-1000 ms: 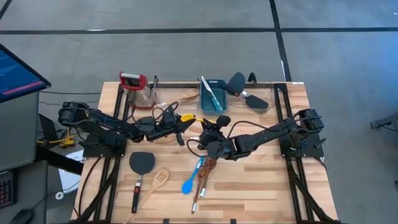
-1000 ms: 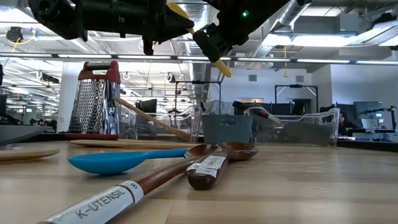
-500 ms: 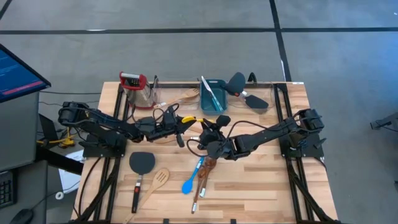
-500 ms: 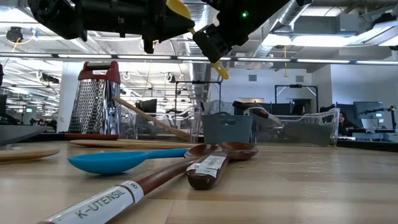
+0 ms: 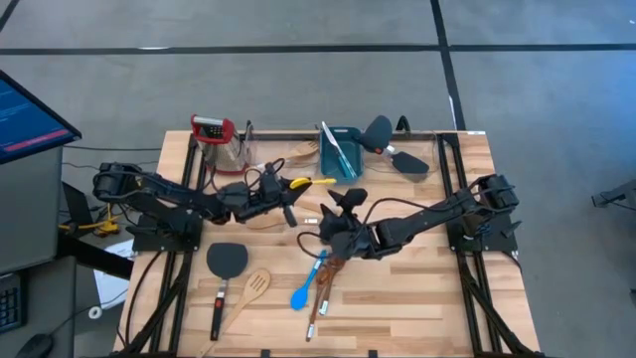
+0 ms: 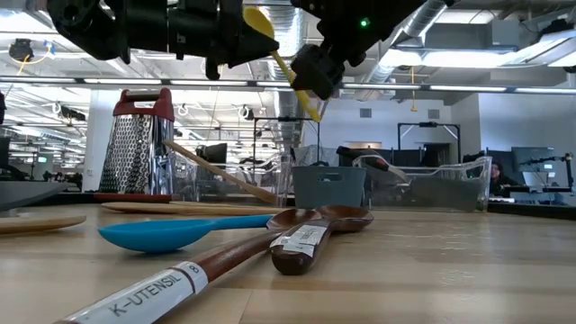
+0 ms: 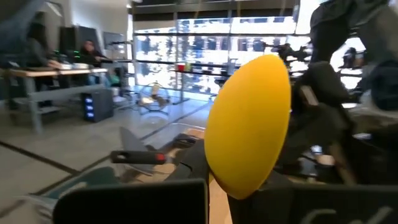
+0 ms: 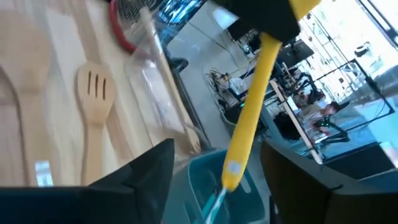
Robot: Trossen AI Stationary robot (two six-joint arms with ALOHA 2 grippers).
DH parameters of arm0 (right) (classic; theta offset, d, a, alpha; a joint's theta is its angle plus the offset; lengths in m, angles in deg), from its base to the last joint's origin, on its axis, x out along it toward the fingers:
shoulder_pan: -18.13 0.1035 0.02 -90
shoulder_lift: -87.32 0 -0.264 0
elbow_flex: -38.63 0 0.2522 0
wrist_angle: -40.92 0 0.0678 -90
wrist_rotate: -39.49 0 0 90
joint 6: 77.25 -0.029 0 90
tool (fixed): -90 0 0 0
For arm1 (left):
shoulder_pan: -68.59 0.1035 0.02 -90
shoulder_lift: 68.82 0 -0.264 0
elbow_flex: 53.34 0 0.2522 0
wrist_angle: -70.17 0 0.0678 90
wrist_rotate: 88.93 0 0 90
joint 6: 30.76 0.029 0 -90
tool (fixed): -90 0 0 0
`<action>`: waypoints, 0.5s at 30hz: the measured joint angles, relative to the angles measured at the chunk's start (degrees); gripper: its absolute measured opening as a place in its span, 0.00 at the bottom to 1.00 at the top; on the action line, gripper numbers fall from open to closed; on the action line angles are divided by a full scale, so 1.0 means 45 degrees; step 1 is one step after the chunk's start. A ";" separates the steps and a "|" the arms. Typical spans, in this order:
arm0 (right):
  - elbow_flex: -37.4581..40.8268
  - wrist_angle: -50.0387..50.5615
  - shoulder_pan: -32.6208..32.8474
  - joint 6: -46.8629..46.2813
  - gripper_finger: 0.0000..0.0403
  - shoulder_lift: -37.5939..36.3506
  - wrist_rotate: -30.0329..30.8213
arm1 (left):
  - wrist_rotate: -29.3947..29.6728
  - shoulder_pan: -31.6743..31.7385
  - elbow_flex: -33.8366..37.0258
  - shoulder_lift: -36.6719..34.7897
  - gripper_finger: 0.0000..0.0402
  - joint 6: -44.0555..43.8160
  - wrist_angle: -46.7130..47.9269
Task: Pick & Place Kitchen Items
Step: Put the yellow serving spoon into the left transparent bin
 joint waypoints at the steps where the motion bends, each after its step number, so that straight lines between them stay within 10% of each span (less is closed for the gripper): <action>1: 0.0006 0.0363 0.0005 -0.0011 0.59 -0.0065 -0.0002 | 0.0149 0.0064 0.0000 0.0000 0.00 0.0108 0.0000; 15: 0.0010 0.4718 -0.0132 -0.3797 0.49 -0.1027 0.1624 | 0.2488 0.1456 0.0299 -0.0284 0.00 0.1613 -0.0111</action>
